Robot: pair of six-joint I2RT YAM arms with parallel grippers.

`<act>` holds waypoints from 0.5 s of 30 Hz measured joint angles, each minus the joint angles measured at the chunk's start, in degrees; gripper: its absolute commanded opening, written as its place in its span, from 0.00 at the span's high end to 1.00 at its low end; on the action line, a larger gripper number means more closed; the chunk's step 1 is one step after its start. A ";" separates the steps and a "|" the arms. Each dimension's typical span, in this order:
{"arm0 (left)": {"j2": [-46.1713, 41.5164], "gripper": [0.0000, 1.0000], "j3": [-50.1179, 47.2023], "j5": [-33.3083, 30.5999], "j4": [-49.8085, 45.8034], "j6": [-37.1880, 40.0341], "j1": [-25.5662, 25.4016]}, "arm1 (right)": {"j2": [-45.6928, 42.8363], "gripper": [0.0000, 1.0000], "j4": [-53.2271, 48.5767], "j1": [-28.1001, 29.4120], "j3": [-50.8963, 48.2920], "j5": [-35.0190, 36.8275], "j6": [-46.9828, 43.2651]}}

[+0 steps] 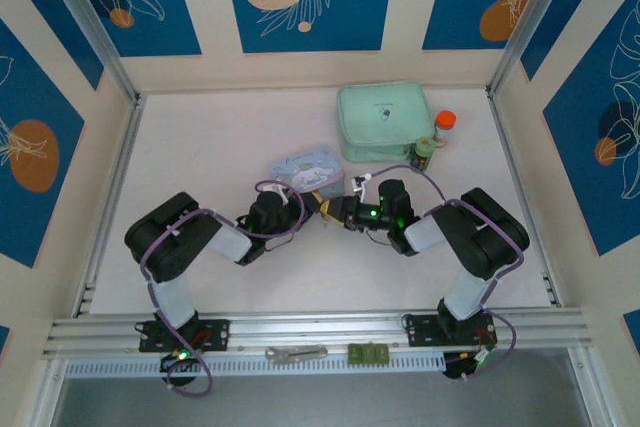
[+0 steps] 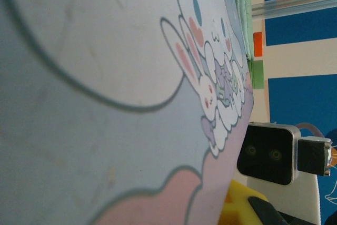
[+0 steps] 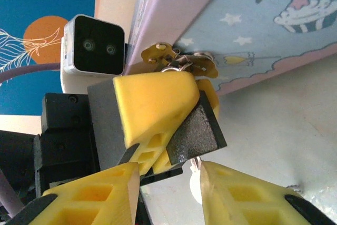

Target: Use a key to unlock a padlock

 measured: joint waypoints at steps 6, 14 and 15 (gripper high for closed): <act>0.11 1.00 -0.09 -0.02 -0.04 0.02 0.00 | -0.35 0.53 0.39 0.20 -0.87 1.40 0.39; 0.11 1.00 -0.11 0.00 0.68 -0.66 0.00 | -5.49 0.55 -6.54 -0.02 -2.08 5.03 -1.53; 0.11 1.00 -0.11 0.00 0.79 -0.85 0.00 | -5.79 0.58 -7.15 0.07 -1.92 5.11 -1.81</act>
